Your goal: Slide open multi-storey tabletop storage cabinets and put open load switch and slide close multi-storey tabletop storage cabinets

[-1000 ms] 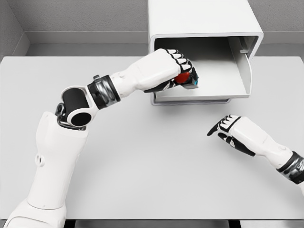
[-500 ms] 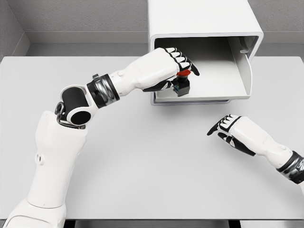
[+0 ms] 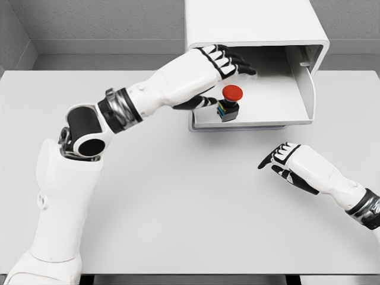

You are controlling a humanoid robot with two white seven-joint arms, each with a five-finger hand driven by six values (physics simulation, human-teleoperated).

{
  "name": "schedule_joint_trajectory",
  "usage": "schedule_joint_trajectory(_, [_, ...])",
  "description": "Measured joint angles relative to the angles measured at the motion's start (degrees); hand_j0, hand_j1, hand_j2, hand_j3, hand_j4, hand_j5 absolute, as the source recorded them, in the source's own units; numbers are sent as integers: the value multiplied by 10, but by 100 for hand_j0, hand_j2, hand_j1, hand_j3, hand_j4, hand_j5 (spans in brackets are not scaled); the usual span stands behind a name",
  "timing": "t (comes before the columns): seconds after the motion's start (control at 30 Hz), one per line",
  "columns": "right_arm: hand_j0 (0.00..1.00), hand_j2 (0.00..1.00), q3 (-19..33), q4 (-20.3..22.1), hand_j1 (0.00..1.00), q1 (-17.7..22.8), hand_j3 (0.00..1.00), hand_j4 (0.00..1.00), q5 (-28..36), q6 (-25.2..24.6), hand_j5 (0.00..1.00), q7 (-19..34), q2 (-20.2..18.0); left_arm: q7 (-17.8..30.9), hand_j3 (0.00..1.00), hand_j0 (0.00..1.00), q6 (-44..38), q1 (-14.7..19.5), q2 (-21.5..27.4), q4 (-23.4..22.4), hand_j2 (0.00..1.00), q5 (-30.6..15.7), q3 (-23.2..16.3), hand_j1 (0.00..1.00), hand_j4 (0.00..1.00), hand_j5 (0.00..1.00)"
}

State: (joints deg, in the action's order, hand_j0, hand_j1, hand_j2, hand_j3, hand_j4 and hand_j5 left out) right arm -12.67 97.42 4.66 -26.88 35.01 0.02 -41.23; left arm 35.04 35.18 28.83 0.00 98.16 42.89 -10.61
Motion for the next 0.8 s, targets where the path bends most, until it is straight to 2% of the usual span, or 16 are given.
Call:
schedule_joint_trajectory(0.1, [51, 51, 0, 8, 51, 1, 51, 51, -1, 0, 51, 0, -1, 0, 100, 100, 0, -2, 0, 18, 100, -24, 27, 100, 100, 100])
schedule_joint_trajectory(0.13, [51, 51, 0, 12, 51, 1, 51, 51, -1, 0, 51, 0, -1, 0, 100, 100, 0, -13, 0, 24, 100, -38, 37, 100, 100, 100])
schedule_joint_trajectory(0.23, [51, 51, -1, 23, 51, 2, 51, 51, -1, 0, 51, 0, -3, 0, 100, 100, 0, -24, 13, 39, 100, -113, 81, 100, 100, 100])
schedule_joint_trajectory(0.3, [51, 51, -1, 27, 51, 1, 51, 51, -1, 0, 51, 1, -3, 0, 100, 100, 0, -72, 45, 43, 100, -169, 121, 100, 100, 100])
schedule_joint_trajectory(0.37, [51, 51, -4, 29, 51, -18, 51, 51, -1, 0, 51, 1, -3, 0, 100, 100, 1, -131, 77, 42, 100, -213, 177, 100, 100, 100])
schedule_joint_trajectory(0.47, [51, 51, -11, 31, 51, -31, 51, 51, 2, 0, 51, 0, -3, 0, 100, 100, 0, -228, 112, 25, 100, -245, 264, 100, 100, 100])
schedule_joint_trajectory(0.53, [51, 51, -14, 32, 51, -34, 51, 51, 3, 0, 51, 0, -2, 0, 100, 100, 0, -258, 140, -13, 100, -253, 315, 100, 100, 100])
schedule_joint_trajectory(0.63, [51, 51, -17, 32, 51, -40, 51, 51, 5, 0, 51, 0, 0, 0, 100, 100, 0, -262, 175, -86, 100, -256, 353, 100, 100, 100])
schedule_joint_trajectory(0.8, [51, 51, -30, 32, 51, -57, 51, 51, 7, 0, 51, -1, 2, 0, 100, 100, 0, -266, 195, -134, 100, -255, 369, 100, 100, 100])
